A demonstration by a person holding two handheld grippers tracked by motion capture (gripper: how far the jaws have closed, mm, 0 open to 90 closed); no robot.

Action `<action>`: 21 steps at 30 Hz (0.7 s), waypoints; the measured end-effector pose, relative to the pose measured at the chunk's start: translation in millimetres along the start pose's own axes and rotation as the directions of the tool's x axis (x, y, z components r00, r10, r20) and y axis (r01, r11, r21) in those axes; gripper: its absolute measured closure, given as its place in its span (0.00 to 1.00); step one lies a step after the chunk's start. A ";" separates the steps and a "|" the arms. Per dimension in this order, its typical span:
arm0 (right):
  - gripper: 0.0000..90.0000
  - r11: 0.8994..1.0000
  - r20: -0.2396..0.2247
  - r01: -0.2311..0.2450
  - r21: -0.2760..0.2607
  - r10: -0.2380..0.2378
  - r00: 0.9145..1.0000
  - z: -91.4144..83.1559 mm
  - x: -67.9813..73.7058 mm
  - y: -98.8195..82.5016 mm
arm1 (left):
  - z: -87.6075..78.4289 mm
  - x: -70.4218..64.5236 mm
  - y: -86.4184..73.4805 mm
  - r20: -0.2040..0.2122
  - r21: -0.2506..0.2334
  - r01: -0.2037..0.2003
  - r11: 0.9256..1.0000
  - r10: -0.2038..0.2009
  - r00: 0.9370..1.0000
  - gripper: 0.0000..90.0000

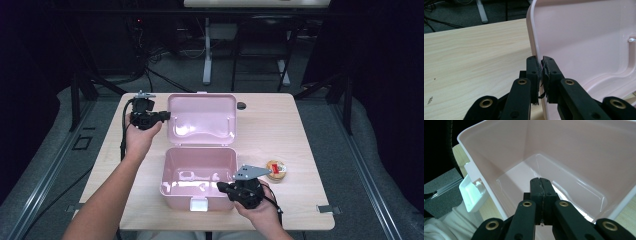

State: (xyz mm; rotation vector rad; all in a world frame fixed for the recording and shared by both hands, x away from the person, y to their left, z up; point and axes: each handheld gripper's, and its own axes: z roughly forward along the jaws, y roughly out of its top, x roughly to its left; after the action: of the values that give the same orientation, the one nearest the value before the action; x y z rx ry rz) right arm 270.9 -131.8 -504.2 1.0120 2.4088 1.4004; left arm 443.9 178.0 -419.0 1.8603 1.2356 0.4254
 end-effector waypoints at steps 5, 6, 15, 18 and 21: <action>1.00 1.000 0.000 0.002 0.001 -0.002 1.000 0.1 0.2 0.1 | 5.6 2.2 -0.4 -0.001 0.004 0.012 1.000 -0.012 1.000 0.93; 1.00 1.000 0.000 0.002 0.001 -0.002 1.000 0.1 0.1 0.1 | 6.9 3.0 -0.4 0.001 0.005 0.011 1.000 -0.011 1.000 0.93; 1.00 1.000 -0.002 0.005 0.001 -0.005 1.000 0.0 0.1 0.0 | 13.8 6.5 -0.5 0.007 0.022 0.037 0.999 -0.037 0.999 0.93; 1.00 1.000 -0.001 0.006 0.001 -0.006 1.000 0.1 0.2 -0.1 | 15.1 7.3 -0.5 0.007 0.028 0.040 0.999 -0.040 0.999 0.93; 1.00 1.000 0.000 0.007 -0.001 -0.007 1.000 0.2 0.4 -0.1 | 16.0 7.5 -0.6 0.005 0.033 0.037 0.999 -0.037 0.999 0.93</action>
State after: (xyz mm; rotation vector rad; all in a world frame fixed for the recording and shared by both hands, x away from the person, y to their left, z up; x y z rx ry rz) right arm 270.7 -131.5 -504.3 1.0027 2.4087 1.3996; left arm 457.7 177.4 -430.1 1.8626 1.2783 0.3817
